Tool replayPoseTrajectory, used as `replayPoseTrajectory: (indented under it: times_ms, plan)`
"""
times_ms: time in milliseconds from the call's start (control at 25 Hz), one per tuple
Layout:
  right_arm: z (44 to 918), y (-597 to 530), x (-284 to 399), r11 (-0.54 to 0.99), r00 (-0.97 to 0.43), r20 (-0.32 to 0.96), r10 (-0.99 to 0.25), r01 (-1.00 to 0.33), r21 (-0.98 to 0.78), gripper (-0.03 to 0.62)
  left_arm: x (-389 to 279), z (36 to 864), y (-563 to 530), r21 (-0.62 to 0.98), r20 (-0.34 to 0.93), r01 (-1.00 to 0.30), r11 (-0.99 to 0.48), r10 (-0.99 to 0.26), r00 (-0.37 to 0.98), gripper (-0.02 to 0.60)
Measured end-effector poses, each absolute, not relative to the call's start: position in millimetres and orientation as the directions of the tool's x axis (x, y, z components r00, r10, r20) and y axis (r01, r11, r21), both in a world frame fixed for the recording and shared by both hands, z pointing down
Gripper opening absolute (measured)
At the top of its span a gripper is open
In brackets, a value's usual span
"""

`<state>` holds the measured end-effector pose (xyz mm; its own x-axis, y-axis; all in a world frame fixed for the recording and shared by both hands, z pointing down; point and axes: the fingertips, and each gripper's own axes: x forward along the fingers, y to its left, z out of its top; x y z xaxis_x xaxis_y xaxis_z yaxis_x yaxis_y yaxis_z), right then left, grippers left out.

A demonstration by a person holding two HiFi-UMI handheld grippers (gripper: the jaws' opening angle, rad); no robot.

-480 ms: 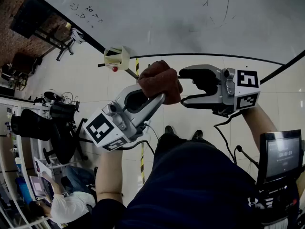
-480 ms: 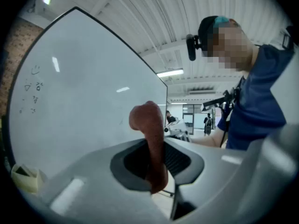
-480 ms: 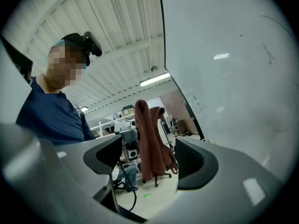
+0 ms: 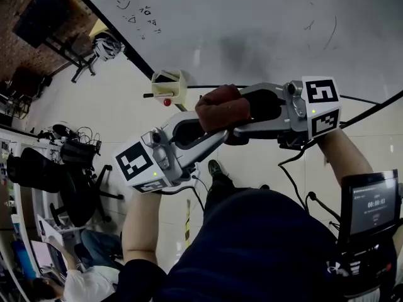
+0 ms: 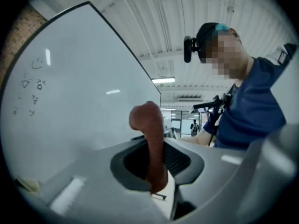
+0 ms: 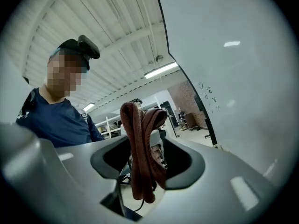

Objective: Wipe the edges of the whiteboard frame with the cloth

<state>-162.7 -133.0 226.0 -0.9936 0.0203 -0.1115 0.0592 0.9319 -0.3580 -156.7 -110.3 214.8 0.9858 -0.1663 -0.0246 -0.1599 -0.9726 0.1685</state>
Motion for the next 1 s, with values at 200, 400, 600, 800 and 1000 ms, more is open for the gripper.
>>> replayPoseTrajectory:
  times_ms: [200, 400, 600, 800, 1000]
  plan:
    - [212.0, -160.0, -203.7, 0.945, -0.995, -0.098, 0.01, 0.042, -0.324, 0.075, -203.7, 206.7, -146.3, 0.311, -0.164, -0.042, -0.95, -0.097, 0.982, 0.067]
    - [206.4, -234.9, -242.6, 0.965, -0.992, -0.104, -0.066, -0.038, -0.258, 0.06, -249.2, 206.6, -220.2, 0.34, -0.285, 0.036, -0.94, -0.066, 0.956, 0.097]
    - [124.0, -261.8, -231.3, 0.948, -0.944, -0.211, -0.252, -0.198, -0.248, 0.058, -305.2, 160.1, -239.6, 0.29, -0.312, -0.078, -0.954, -0.171, 0.934, 0.163]
    - [-52.1, -271.0, -211.1, 0.867, -0.884, -0.134, -0.447, -0.465, 0.177, 0.06, -357.7, 58.4, -263.8, 0.08, -0.406, -0.282, -0.956, -0.29, 0.867, 0.146]
    - [-185.9, -263.8, -237.7, 0.613, -0.783, -0.101, -0.614, -0.553, 0.563, 0.058, -387.8, 25.4, -286.6, -0.017, -0.41, -0.466, -0.885, -0.419, 0.81, 0.096]
